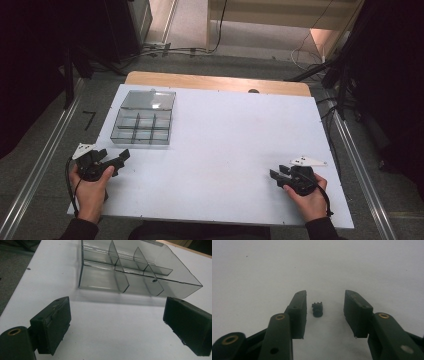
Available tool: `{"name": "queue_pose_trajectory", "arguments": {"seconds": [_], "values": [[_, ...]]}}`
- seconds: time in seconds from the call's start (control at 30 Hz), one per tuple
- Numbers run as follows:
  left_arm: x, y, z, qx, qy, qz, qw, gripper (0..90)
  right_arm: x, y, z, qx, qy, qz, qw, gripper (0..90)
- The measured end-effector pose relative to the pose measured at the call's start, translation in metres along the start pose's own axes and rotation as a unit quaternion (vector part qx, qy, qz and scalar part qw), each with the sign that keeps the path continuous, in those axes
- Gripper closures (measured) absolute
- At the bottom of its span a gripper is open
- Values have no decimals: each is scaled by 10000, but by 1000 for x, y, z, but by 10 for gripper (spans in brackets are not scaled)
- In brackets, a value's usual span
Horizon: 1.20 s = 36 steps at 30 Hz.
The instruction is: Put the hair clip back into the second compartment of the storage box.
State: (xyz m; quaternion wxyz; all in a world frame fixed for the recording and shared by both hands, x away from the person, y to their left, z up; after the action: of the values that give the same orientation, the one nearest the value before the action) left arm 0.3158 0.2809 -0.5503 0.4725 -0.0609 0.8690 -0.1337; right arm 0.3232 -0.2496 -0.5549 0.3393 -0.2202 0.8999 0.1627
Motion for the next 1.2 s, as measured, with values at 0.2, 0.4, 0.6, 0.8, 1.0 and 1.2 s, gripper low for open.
{"name": "queue_pose_trajectory", "arguments": {"seconds": [0.2, 0.4, 0.6, 0.8, 1.0, 1.2], "values": [[0, 0, 1, 7, 21, -2, 10000, 86, 0, 4, 4, -72, 30, -25, 10000, 642], [0, -1, 1, 14, 20, -5, 10000, 86, 1, 6, 7, -82, 101, -72, 9999, 754], [1, -1, 1, 29, 43, 21, 10000, 86, 0, 7, 8, -20, 116, -131, 9998, 776], [1, -1, 1, 30, 42, 25, 10000, 87, -4, 19, 10, -149, 76, -216, 9996, 776], [1, -2, 2, 33, 42, 29, 10000, 86, -8, 26, 13, -182, 73, -283, 9994, 776], [1, -2, 2, 37, 45, 24, 10000, 86, -15, 35, 13, -289, 3, -279, 9992, 776]]}}
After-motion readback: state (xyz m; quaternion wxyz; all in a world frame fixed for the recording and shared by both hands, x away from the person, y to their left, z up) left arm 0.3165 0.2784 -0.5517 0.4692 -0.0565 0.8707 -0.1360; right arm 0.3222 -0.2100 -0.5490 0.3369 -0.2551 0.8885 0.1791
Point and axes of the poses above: each handheld gripper's, and its own axes: z roughly forward along the jaws, x roughly out of its underside, y roughly to its left, the point moved 8 cm from there along z, roughly forward along the jaws, and after that the axes turned 3 degrees about -x, right-handed, at the moved point
